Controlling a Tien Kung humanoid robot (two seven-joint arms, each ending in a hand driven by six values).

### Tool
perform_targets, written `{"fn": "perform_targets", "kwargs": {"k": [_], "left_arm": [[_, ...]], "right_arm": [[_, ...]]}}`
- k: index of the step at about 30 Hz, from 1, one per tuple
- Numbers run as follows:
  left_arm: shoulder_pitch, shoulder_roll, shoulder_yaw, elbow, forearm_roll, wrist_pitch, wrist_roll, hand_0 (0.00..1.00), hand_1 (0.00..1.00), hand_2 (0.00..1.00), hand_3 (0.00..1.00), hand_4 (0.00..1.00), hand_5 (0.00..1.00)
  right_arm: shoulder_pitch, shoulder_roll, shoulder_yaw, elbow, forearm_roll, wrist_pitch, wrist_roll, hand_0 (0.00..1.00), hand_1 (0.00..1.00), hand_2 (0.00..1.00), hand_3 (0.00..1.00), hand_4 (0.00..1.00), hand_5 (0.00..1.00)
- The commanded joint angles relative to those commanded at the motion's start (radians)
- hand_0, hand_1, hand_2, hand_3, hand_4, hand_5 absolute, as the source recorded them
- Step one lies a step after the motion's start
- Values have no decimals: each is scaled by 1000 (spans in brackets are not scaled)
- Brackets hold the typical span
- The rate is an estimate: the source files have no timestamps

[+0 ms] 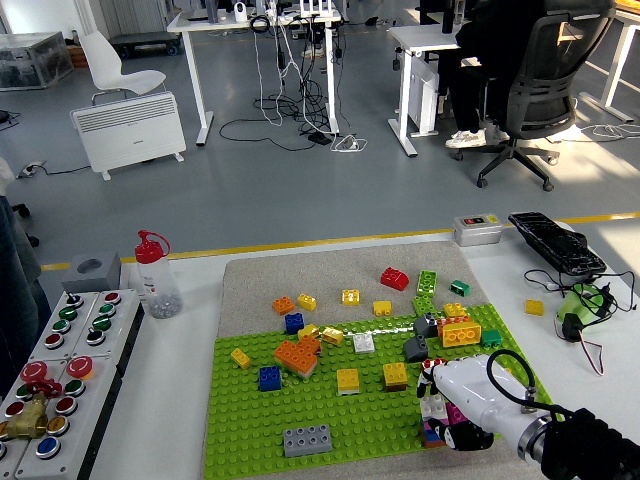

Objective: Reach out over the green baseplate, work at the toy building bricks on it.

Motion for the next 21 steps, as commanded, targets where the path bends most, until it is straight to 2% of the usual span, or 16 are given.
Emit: {"fn": "perform_targets", "kwargs": {"k": [21], "left_arm": [[-1,-1,-1,0,4,1,0,684,696,682,617,351,998]], "right_arm": [[0,4,-8,-17,3,5,-5,131,325,547,530,505,109]]}}
